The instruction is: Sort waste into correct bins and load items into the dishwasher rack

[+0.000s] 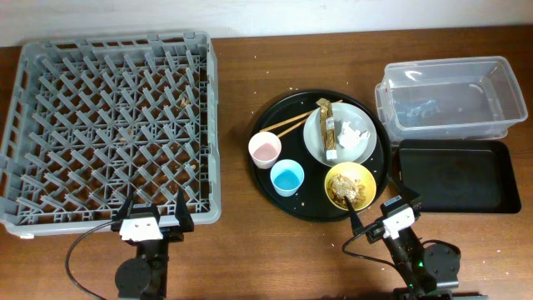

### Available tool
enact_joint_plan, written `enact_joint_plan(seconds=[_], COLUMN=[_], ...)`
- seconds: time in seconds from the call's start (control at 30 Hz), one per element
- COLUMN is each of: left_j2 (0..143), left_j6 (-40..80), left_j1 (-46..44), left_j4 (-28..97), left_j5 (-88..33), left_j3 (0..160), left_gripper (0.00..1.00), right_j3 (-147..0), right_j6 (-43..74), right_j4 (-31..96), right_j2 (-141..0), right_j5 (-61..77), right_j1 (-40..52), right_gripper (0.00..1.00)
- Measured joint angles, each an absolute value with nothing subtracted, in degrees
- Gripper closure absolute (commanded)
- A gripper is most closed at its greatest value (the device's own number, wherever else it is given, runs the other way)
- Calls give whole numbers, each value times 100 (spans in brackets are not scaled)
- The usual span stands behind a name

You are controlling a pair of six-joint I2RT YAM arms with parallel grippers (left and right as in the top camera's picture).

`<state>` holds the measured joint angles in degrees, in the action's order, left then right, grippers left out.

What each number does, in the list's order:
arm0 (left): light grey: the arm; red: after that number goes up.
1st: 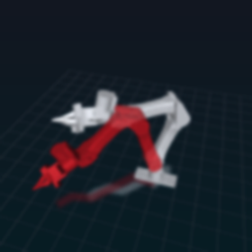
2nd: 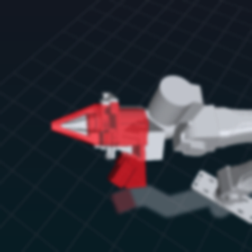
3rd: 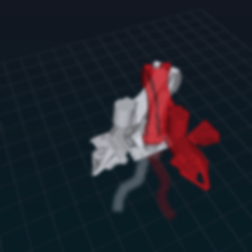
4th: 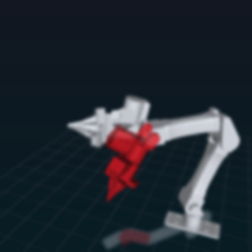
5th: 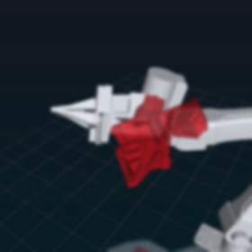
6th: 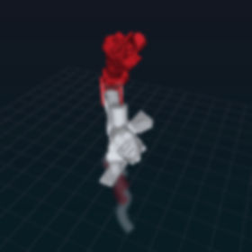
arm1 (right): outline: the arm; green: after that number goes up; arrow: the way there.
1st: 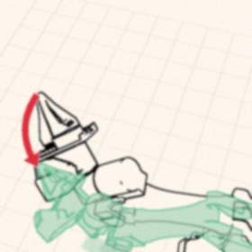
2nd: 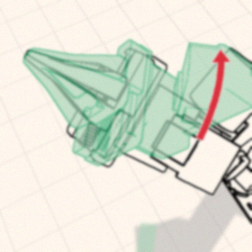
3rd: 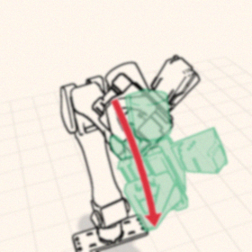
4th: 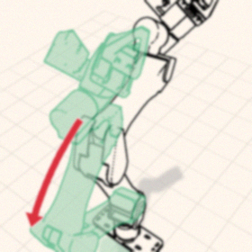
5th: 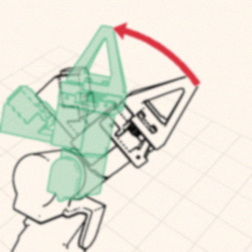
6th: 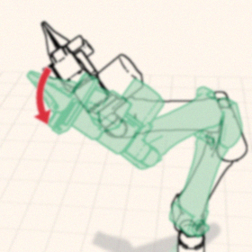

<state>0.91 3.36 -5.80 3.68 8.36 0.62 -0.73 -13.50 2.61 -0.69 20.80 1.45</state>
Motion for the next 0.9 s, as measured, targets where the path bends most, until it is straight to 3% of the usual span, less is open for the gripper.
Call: enact_joint_plan(seconds=[0.8, 0.9], left_j2=[91, 489], left_j6=[336, 336], left_j1=[-580, -580], left_j4=[117, 589], left_j5=[517, 255], left_j3=[64, 891], left_gripper=[1, 1], right_j3=[-95, -1186], right_j6=[-1048, -762], right_j4=[263, 790], right_j2=[-69, -362], right_j5=[2539, 2534], right_j1=[145, 145], right_gripper=[1, 2])
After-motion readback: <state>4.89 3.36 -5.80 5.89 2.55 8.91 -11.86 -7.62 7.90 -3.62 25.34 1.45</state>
